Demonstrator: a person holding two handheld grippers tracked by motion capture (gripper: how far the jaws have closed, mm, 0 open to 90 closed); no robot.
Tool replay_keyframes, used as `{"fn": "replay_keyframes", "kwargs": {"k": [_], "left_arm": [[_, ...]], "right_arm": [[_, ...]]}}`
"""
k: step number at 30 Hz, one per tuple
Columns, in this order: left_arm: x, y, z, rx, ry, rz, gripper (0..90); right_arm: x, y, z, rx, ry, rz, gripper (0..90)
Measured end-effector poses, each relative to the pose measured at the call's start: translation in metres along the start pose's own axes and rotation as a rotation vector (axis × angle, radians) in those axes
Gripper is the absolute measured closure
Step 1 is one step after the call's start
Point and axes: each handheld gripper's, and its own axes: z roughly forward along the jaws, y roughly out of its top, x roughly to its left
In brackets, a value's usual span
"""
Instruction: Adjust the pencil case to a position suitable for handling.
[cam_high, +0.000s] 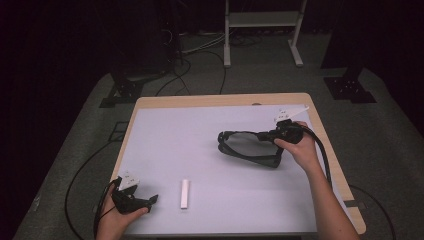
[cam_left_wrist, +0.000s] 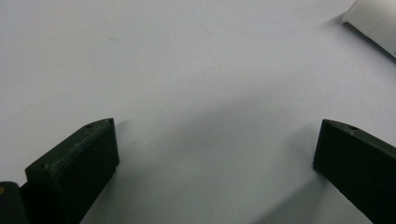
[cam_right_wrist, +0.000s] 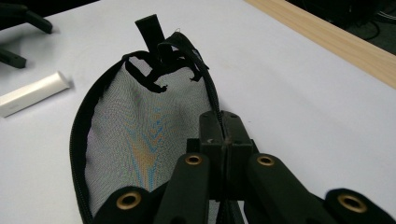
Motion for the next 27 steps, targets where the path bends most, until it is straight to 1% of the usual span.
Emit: {"fn": "replay_keyframes", "kwargs": {"k": [7, 15, 19, 20, 27], "left_arm": [[0.0, 0.0, 0.0, 0.0, 0.0, 0.0, 0.0], [0.0, 0.0, 0.0, 0.003, 0.001, 0.002, 0.0], [0.001, 0.0, 0.0, 0.003, 0.001, 0.008, 0.0], [0.0, 0.0, 0.0, 0.001, 0.0, 0.0, 0.0], [0.0, 0.0, 0.0, 0.003, 0.001, 0.002, 0.0]], "right_arm": [[0.009, -0.006, 0.001, 0.01, 0.028, -0.01, 88.3], [0.021, -0.007, 0.004, 0.024, 0.07, -0.04, 88.3], [0.027, -0.006, 0.007, 0.03, 0.1, -0.054, 88.3], [0.029, -0.006, 0.008, 0.034, 0.107, -0.059, 88.3], [0.038, -0.005, 0.016, 0.049, 0.158, -0.084, 88.3]]}}
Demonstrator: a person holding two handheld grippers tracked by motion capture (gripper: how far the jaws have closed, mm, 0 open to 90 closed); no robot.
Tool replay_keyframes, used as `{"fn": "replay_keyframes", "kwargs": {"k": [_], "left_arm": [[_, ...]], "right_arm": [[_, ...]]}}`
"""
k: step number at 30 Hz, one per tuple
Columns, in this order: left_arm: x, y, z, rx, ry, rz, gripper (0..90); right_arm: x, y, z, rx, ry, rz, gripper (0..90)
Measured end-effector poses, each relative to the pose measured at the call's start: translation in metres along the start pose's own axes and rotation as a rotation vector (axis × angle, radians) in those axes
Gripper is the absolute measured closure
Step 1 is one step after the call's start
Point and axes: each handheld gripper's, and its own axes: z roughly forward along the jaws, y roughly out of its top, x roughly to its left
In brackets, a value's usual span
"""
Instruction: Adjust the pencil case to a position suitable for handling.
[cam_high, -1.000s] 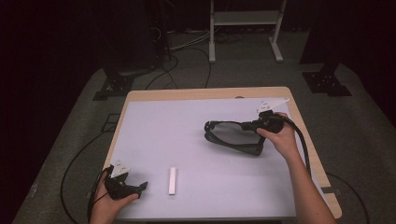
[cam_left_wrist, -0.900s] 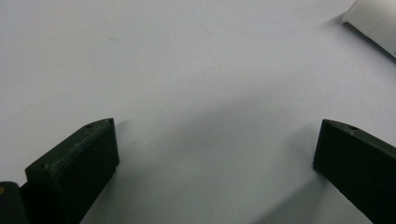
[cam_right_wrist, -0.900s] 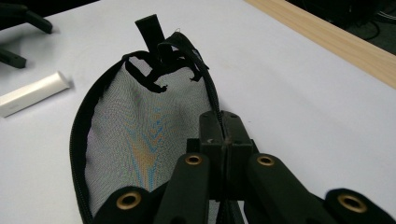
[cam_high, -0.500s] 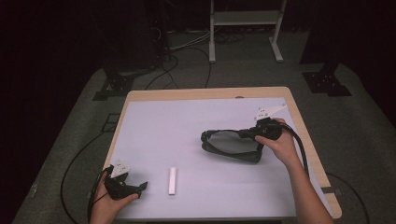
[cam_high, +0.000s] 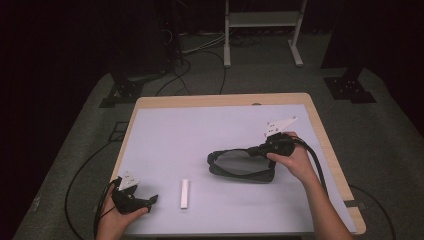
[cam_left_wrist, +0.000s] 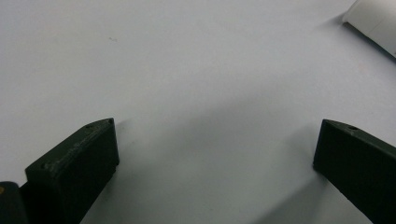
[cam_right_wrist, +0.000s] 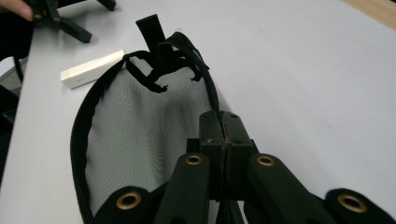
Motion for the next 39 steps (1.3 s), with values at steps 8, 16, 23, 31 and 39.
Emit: {"fn": "replay_keyframes", "kwargs": {"k": [8, 16, 23, 31, 39], "left_arm": [[0.0, 0.0, 0.0, -0.002, 0.0, -0.002, 0.0], [0.0, 0.0, 0.0, -0.001, 0.0, -0.002, 0.0], [0.0, 0.0, 0.0, -0.001, 0.0, -0.002, 0.0], [0.0, 0.0, 0.0, -0.002, 0.0, -0.002, 0.0], [0.0, 0.0, 0.0, 0.0, 0.0, 0.0, 0.0]], "right_arm": [[0.007, 0.002, 0.008, 0.014, 0.052, -0.029, 88.3], [0.012, 0.005, 0.017, 0.025, 0.094, -0.046, 88.3], [0.015, 0.007, 0.024, 0.039, 0.123, -0.058, 88.3], [0.019, 0.008, 0.032, 0.054, 0.16, -0.071, 88.3], [0.018, 0.008, 0.038, 0.07, 0.174, -0.074, 88.3]]}}
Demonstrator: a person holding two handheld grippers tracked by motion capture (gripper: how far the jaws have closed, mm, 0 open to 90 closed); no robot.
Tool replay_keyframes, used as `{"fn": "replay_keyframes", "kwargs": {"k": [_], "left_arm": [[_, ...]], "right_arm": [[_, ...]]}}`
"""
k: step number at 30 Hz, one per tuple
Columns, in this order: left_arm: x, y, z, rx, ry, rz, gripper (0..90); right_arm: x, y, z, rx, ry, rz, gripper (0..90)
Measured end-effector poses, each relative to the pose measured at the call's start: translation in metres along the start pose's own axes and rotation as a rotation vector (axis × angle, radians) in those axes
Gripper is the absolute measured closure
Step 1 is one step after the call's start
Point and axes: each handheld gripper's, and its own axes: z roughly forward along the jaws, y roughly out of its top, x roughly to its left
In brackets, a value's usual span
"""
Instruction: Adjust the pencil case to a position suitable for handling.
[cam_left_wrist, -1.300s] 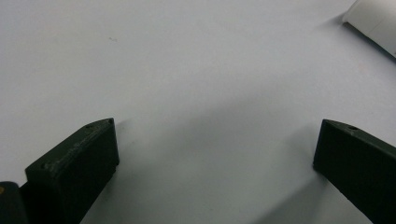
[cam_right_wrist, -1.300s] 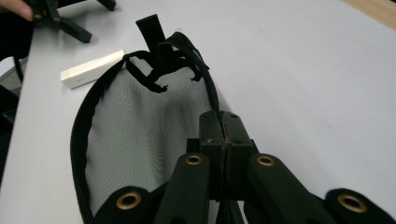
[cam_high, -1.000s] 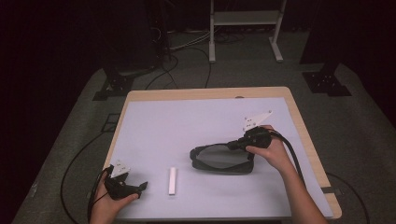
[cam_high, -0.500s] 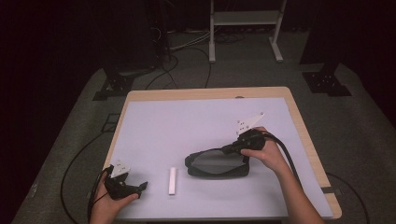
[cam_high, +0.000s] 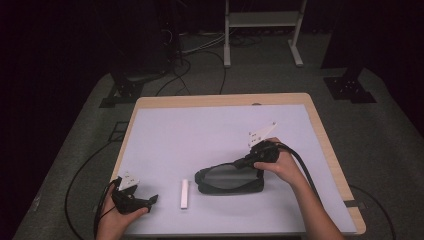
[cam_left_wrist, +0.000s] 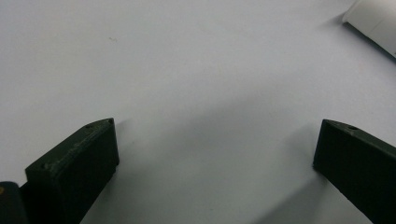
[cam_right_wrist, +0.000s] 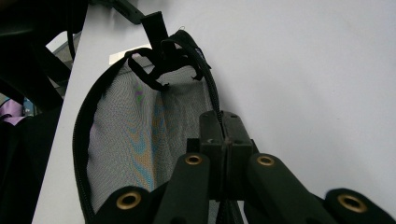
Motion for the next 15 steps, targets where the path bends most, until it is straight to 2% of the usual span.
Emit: {"fn": "replay_keyframes", "kwargs": {"k": [15], "left_arm": [[-0.0001, -0.0001, 0.0, 0.0, -0.001, -0.001, 0.0]], "right_arm": [[-0.0031, -0.0029, 0.006, 0.016, -0.036, 0.008, 86.8]]}}
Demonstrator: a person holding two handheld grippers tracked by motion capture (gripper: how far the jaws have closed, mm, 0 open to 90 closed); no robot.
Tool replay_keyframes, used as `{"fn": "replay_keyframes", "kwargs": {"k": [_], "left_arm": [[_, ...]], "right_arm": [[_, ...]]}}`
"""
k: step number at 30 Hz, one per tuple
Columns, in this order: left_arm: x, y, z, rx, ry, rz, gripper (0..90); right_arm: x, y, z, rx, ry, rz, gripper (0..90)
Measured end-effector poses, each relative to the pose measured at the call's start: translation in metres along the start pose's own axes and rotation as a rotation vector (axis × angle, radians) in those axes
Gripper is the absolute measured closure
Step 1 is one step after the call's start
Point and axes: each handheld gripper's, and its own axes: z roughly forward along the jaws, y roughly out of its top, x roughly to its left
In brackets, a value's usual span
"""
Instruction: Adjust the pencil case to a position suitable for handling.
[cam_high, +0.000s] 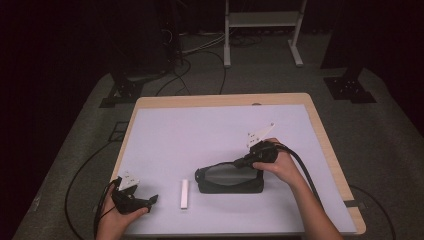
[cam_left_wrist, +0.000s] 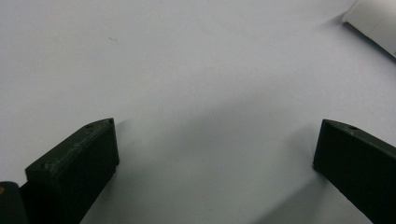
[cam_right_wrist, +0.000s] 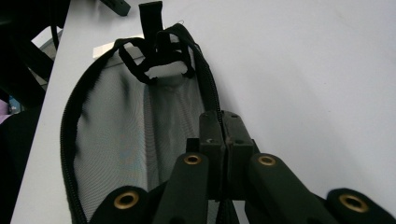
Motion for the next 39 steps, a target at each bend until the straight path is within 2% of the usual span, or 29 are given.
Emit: {"fn": "replay_keyframes", "kwargs": {"k": [9, 14, 20, 25, 28, 39], "left_arm": [[0.0, 0.0, 0.0, 0.0, 0.001, 0.002, 0.0], [0.0, 0.0, 0.0, -0.001, 0.001, 0.001, 0.0], [0.0, 0.0, 0.0, -0.004, 0.001, -0.003, 0.0], [0.0, 0.0, 0.0, -0.003, 0.0, -0.003, 0.0], [0.0, 0.0, 0.0, -0.003, 0.0, -0.003, 0.0], [0.0, 0.0, 0.0, 0.0, 0.0, 0.0, 0.0]], "right_arm": [[0.003, 0.001, -0.005, -0.024, -0.011, -0.003, 74.2], [0.007, 0.001, -0.012, -0.035, -0.035, 0.008, 61.2], [0.013, 0.0, -0.019, -0.072, -0.096, 0.029, 45.6], [0.018, -0.004, -0.028, -0.077, -0.154, 0.053, 34.3], [0.019, -0.008, -0.035, -0.105, -0.18, 0.073, 31.6], [0.021, -0.032, -0.053, -0.151, -0.28, 0.16, 23.4]]}}
